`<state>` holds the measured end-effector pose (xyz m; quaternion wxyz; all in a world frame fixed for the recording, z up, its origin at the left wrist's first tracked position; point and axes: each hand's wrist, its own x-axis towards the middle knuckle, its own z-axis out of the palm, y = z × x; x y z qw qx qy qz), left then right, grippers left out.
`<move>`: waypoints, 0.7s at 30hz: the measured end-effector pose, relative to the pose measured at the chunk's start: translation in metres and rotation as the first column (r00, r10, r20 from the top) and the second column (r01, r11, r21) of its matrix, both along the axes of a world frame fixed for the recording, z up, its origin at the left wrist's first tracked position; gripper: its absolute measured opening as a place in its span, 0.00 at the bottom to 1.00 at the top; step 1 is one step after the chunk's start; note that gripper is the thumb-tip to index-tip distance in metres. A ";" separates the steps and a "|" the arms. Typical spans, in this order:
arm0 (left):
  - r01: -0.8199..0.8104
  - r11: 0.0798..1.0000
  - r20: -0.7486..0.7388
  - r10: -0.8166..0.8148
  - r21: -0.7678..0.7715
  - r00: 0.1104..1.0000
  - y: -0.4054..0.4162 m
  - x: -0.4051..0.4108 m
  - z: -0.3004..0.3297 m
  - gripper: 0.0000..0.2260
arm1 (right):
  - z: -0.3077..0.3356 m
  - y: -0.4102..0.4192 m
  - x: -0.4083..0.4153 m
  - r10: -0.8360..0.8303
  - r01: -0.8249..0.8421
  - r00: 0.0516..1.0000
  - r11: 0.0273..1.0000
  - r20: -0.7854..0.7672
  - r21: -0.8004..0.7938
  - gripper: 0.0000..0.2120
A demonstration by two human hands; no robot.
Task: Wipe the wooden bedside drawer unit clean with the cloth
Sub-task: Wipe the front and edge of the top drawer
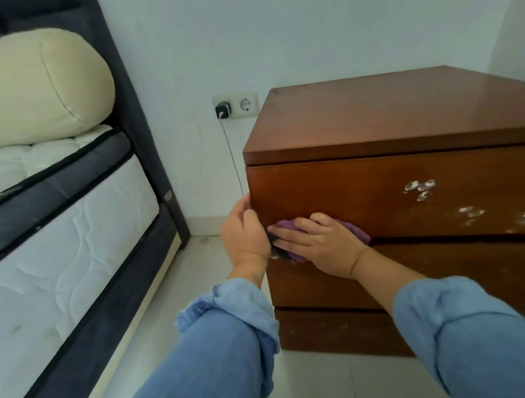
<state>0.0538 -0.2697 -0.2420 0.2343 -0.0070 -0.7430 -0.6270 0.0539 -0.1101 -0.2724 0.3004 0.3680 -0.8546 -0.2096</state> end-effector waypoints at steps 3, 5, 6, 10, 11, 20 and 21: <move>0.098 0.990 0.111 -0.087 -0.100 0.990 -0.007 0.022 -0.003 0.19 | -0.003 -0.005 0.021 -0.090 0.082 0.984 0.995 0.156 0.054 0.34; 0.181 0.973 0.196 -0.152 -0.144 0.969 -0.010 0.037 -0.005 0.22 | 0.007 0.002 0.039 -0.087 0.086 0.984 0.996 0.153 0.010 0.33; 0.203 0.967 0.235 -0.165 -0.150 0.958 -0.010 0.044 -0.005 0.25 | 0.014 0.008 0.046 -0.092 0.095 0.985 0.995 0.145 -0.016 0.32; 0.274 0.942 0.315 -0.205 -0.193 0.927 0.003 0.074 0.003 0.25 | 0.056 0.043 0.077 -0.088 0.092 0.995 0.990 0.036 -0.111 0.30; 0.298 0.929 0.330 -0.217 -0.218 0.919 0.009 0.079 0.003 0.24 | 0.068 0.051 0.080 -0.093 0.092 0.996 0.983 -0.001 -0.158 0.29; 0.426 0.506 0.400 -0.166 -0.750 0.901 0.034 0.076 -0.026 0.31 | 0.084 0.064 0.047 -0.125 0.082 0.976 0.970 -0.181 -0.229 0.30; 0.395 0.449 0.366 -0.154 -0.801 0.918 0.035 0.075 -0.030 0.32 | 0.075 0.067 0.043 -0.129 0.084 0.974 0.968 -0.186 -0.235 0.32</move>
